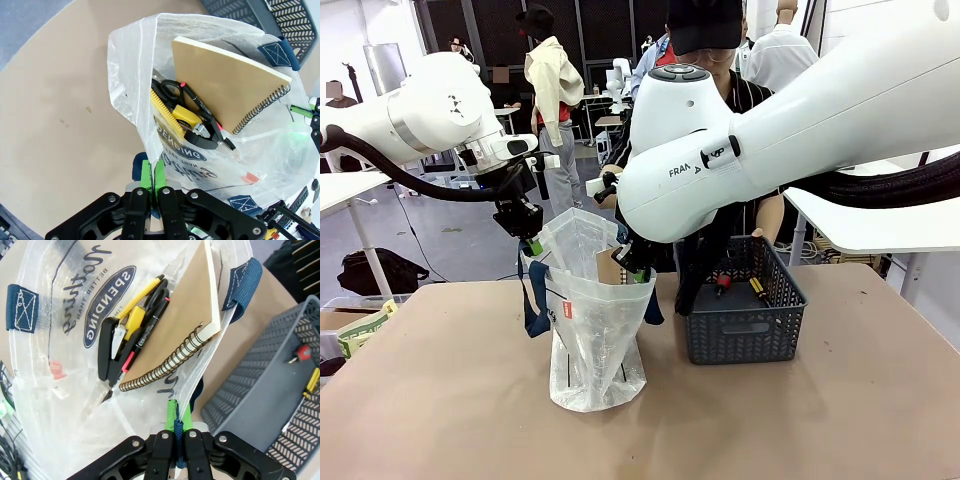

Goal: Transfer purchased items from the store into the shopping bag.
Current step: Move the Reusable shopping bag to the right side of the table.

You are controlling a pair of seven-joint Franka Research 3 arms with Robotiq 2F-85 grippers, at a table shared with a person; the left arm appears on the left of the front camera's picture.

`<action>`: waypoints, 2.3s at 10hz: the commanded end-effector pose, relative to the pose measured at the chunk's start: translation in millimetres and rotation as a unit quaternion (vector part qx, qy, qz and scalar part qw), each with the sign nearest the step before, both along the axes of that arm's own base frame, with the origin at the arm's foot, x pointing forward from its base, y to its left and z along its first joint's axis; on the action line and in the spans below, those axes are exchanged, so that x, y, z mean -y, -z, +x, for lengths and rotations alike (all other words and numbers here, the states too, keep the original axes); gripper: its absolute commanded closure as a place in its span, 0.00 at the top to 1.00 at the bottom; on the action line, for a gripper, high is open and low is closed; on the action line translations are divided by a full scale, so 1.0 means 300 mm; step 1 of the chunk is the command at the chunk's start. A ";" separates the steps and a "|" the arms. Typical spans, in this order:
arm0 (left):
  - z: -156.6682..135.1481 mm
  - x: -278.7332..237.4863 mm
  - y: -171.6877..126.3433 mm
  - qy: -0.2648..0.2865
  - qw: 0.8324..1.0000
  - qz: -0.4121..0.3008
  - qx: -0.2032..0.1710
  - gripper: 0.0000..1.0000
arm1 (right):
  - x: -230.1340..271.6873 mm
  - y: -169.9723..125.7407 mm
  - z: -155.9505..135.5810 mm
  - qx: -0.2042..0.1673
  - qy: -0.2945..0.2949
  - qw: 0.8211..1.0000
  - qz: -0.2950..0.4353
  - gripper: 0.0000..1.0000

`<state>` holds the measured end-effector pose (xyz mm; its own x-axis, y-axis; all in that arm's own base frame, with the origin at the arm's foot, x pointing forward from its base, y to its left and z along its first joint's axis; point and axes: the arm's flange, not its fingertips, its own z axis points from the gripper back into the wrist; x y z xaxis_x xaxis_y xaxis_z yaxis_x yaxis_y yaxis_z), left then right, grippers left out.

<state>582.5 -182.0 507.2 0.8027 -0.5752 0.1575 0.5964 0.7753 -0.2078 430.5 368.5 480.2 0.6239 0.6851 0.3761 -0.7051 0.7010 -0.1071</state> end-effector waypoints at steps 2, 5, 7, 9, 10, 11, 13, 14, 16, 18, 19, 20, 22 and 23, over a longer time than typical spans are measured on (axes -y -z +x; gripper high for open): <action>-0.005 -0.005 -0.005 -0.003 1.000 -0.001 0.002 0.00 | 0.002 -0.003 -0.002 0.001 0.000 1.000 0.000 0.00; -0.005 -0.005 -0.005 -0.003 1.000 -0.001 0.002 0.00 | 0.002 -0.003 -0.002 0.001 0.000 1.000 0.000 0.00; -0.005 -0.005 -0.005 -0.003 1.000 -0.001 0.002 0.00 | 0.002 -0.003 -0.002 0.001 0.000 1.000 0.000 0.00; -0.005 -0.005 -0.005 -0.003 1.000 -0.001 0.002 0.00 | 0.002 -0.003 -0.002 0.001 0.000 1.000 0.000 0.00; -0.005 -0.005 -0.005 -0.003 1.000 -0.001 0.002 0.00 | 0.002 -0.003 -0.002 0.001 0.000 1.000 0.000 0.00; -0.005 -0.005 -0.005 -0.003 1.000 -0.001 0.002 0.00 | 0.002 -0.003 -0.002 0.001 0.000 1.000 0.000 0.00; -0.005 -0.005 -0.005 -0.003 1.000 -0.001 0.002 0.00 | 0.002 -0.003 -0.002 0.001 0.000 1.000 0.000 0.00; -0.005 -0.005 -0.005 -0.003 1.000 -0.001 0.002 0.00 | 0.002 -0.003 -0.002 0.001 0.000 1.000 0.000 0.00; -0.005 -0.005 -0.005 -0.003 1.000 -0.001 0.002 0.00 | 0.002 -0.003 -0.002 0.001 0.000 1.000 0.000 0.00; -0.005 -0.005 -0.005 -0.003 1.000 -0.001 0.002 0.00 | 0.002 -0.003 -0.002 0.001 0.000 1.000 0.000 0.00; -0.005 -0.005 -0.005 -0.003 1.000 -0.001 0.002 0.00 | 0.002 -0.003 -0.002 0.001 0.000 1.000 0.000 0.00; -0.005 -0.005 -0.005 -0.003 1.000 -0.001 0.002 0.00 | 0.002 -0.003 -0.002 0.001 0.000 1.000 0.000 0.00; -0.005 -0.005 -0.005 -0.003 1.000 -0.001 0.002 0.00 | 0.002 -0.003 -0.002 0.001 0.000 1.000 0.000 0.00; -0.005 -0.005 -0.005 -0.003 1.000 -0.001 0.002 0.00 | 0.002 -0.003 -0.002 0.001 0.000 1.000 0.000 0.00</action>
